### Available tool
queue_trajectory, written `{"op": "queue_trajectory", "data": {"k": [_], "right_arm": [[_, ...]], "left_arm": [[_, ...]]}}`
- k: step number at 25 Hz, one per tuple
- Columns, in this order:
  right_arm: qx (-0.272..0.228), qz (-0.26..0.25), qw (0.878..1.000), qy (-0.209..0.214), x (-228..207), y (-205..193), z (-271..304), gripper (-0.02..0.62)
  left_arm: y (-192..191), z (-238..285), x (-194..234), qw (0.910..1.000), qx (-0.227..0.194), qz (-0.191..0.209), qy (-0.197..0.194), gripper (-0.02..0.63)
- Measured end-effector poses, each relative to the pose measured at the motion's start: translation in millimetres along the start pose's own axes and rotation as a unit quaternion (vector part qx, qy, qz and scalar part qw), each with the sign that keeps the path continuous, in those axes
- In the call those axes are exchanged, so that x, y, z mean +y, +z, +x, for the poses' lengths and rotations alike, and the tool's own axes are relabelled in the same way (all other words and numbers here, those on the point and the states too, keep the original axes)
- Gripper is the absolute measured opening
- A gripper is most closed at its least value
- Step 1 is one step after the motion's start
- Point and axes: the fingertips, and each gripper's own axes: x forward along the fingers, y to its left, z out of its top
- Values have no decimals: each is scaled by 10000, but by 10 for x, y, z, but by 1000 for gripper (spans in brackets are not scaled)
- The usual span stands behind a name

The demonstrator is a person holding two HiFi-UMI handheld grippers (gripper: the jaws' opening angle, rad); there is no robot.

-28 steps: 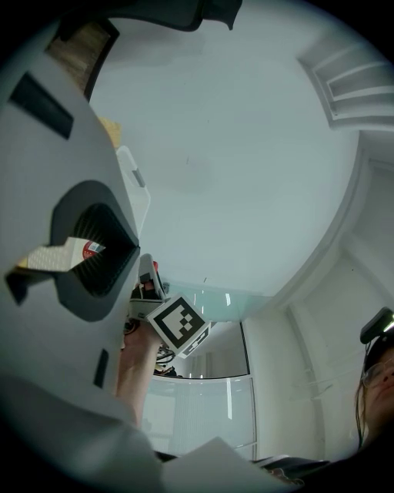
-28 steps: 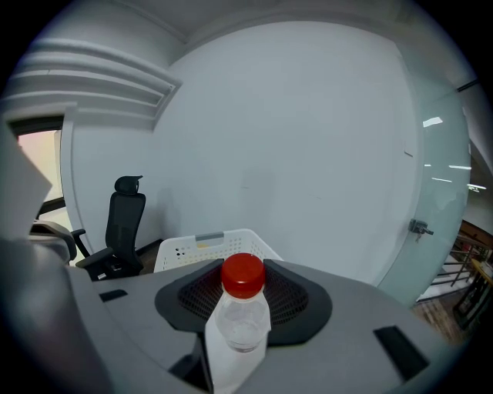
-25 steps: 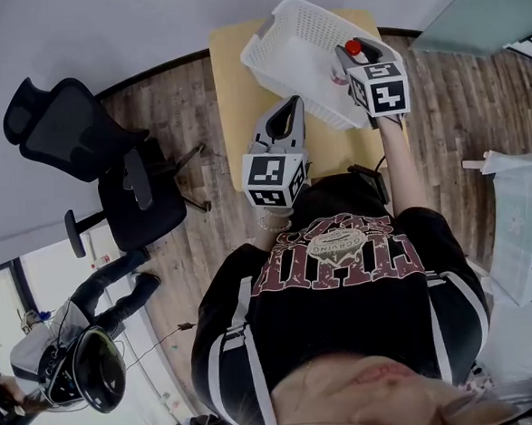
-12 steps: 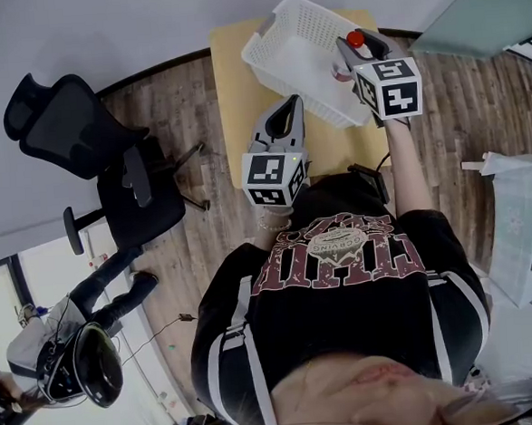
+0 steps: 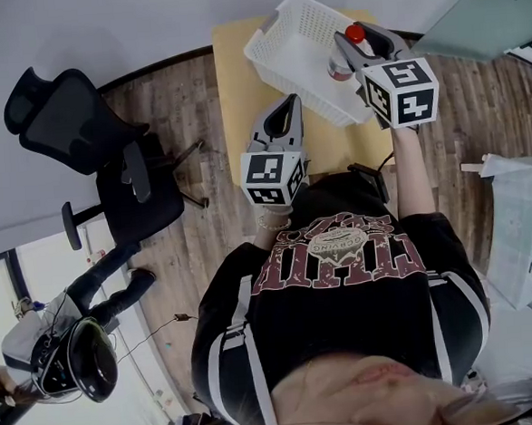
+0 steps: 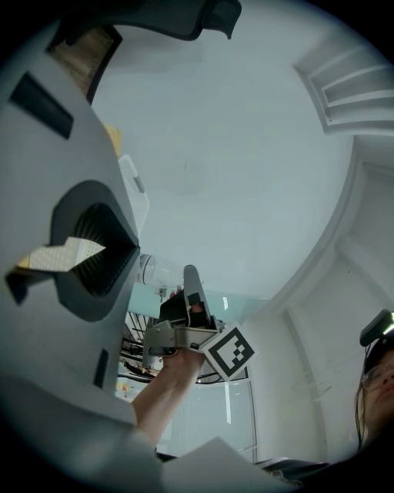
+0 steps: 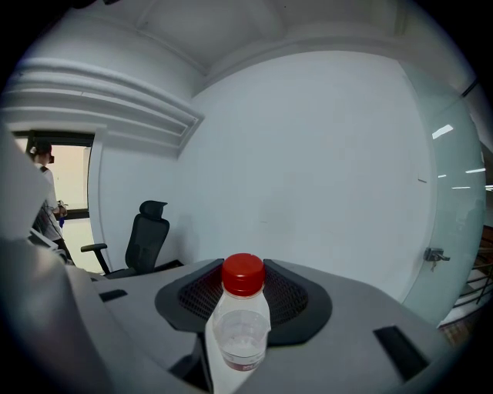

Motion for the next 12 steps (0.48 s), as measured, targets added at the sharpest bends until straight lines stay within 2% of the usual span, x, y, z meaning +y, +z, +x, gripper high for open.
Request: {"op": "queue_trajectory", "data": {"k": [12], "right_arm": [[-383, -145, 9980, 472, 316, 322, -142, 169]], "left_arm": [[-36, -125, 80, 9997, -27, -62, 224, 47]]}}
